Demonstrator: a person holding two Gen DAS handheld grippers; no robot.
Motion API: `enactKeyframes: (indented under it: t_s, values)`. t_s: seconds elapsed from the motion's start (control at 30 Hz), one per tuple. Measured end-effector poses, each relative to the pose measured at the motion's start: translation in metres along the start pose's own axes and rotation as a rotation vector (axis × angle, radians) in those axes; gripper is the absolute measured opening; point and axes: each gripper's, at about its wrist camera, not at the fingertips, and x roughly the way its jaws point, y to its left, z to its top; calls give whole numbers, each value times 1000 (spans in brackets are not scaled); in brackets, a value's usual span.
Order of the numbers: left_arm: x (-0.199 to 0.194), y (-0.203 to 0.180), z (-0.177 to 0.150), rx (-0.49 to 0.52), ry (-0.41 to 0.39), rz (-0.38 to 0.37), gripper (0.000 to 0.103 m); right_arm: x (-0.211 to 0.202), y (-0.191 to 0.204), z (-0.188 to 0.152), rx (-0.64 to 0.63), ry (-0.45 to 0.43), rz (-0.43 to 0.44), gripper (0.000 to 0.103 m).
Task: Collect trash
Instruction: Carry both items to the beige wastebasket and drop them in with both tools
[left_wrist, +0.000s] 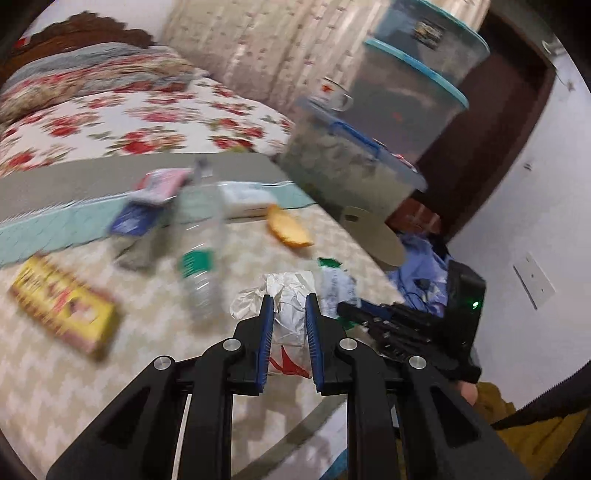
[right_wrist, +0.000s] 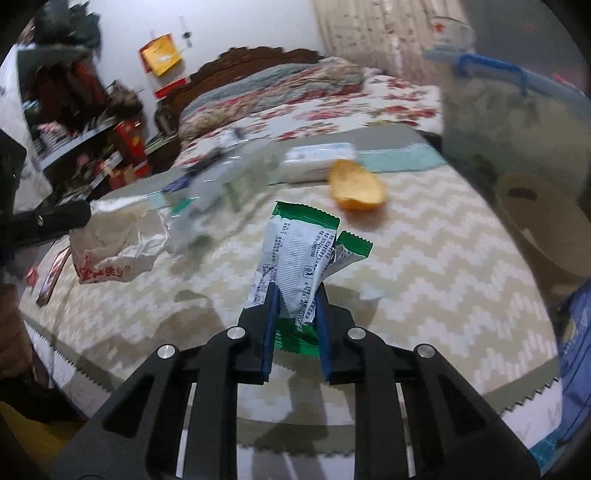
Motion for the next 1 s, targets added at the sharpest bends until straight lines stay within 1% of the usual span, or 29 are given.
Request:
enactKeyframes:
  t_s: [0.07, 0.17, 0.3, 0.33, 0.37, 0.43, 0.57, 0.63, 0.77, 0.8, 0.9, 0.97, 1.0]
  values:
    - [21, -12, 12, 29, 19, -18, 16, -3, -20, 1, 49, -13, -11, 22]
    - [66, -31, 39, 44, 77, -72, 16, -15, -57, 6, 123, -55, -44, 22]
    - [124, -66, 72, 96, 139, -117, 15, -36, -119, 12, 228, -117, -109, 22]
    - [142, -78, 82, 116, 156, -130, 15, -41, -142, 15, 271, -133, -120, 22]
    - [161, -92, 91, 137, 173, -143, 15, -44, -154, 17, 295, -140, -123, 22]
    - [191, -113, 103, 170, 197, -158, 15, -49, -192, 21, 362, -156, -152, 21]
    - [248, -148, 124, 200, 242, -181, 15, -51, -237, 26, 417, -177, -170, 21]
    - [276, -163, 134, 211, 257, -180, 15, -44, -260, 31, 448, -171, -180, 21]
    - [326, -181, 148, 214, 290, -150, 15, -32, -285, 38, 462, -160, -201, 21]
    - [343, -186, 148, 215, 310, -137, 15, -27, -290, 43, 459, -156, -209, 21]
    - [376, -193, 143, 225, 350, -106, 15, -14, -302, 54, 443, -146, -236, 21]
    - [388, -193, 137, 219, 373, -99, 15, -12, -308, 58, 446, -145, -239, 21]
    - [391, -191, 134, 214, 382, -97, 15, -14, -310, 57, 450, -159, -231, 21]
